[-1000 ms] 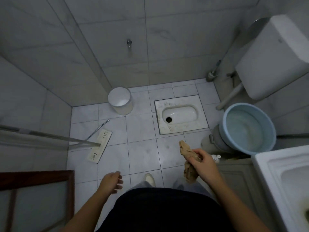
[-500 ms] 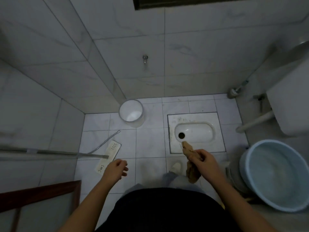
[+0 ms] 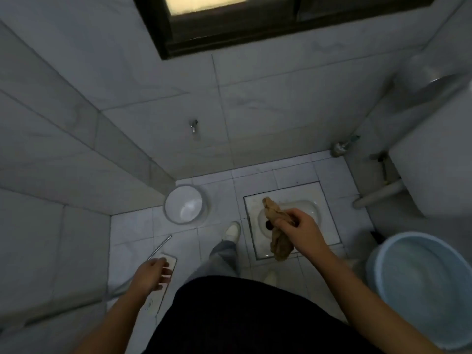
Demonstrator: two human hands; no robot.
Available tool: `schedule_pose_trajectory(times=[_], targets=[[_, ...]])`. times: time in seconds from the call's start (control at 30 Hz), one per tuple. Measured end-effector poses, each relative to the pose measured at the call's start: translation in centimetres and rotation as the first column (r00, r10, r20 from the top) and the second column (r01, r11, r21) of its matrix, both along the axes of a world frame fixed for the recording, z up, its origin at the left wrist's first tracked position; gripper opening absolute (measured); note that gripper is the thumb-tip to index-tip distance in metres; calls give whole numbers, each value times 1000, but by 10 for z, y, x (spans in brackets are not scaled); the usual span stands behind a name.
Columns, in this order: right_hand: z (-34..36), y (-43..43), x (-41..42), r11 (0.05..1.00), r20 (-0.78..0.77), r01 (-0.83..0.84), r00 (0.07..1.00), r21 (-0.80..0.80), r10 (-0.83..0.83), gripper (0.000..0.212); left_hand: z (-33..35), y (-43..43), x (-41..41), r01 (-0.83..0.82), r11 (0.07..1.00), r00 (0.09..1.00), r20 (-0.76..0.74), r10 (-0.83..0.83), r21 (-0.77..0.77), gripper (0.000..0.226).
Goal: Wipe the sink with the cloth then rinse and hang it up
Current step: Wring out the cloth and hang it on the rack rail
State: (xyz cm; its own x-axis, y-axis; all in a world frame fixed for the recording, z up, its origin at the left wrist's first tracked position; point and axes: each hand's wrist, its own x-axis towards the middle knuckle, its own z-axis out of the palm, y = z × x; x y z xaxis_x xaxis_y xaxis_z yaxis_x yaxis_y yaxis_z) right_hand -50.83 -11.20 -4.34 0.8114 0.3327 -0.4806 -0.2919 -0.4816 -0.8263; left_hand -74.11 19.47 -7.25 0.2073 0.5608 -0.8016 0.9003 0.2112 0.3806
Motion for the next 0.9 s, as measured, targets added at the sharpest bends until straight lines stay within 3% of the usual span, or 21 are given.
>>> schedule_pose_trajectory(times=[0.2, 0.33, 0.43, 0.6, 0.77, 0.9], targets=[[-12, -26, 8, 922, -64, 364, 925, -131, -374, 10, -25, 37, 159, 381, 923, 925, 46, -378, -54, 31], [-5, -38, -5, 787, -29, 582, 800, -205, -599, 17, -27, 24, 264, 706, 704, 708, 98, -700, -71, 28], [0, -48, -24, 680, -26, 690, 697, -247, -717, 15, -17, -7, 330, 855, 517, 516, 171, -839, -44, 23], [-7, -59, -40, 568, -36, 780, 580, -263, -813, 9, 1, -54, 387, 943, 332, 316, 239, -918, 31, 24], [-3, -65, -11, 542, -34, 818, 546, -191, -837, 11, 2, -57, 384, 961, 258, 240, 160, -957, 97, 23], [4, -74, 30, 577, -27, 811, 577, -98, -816, 8, -4, -40, 382, 956, 271, 262, 89, -961, 110, 24]])
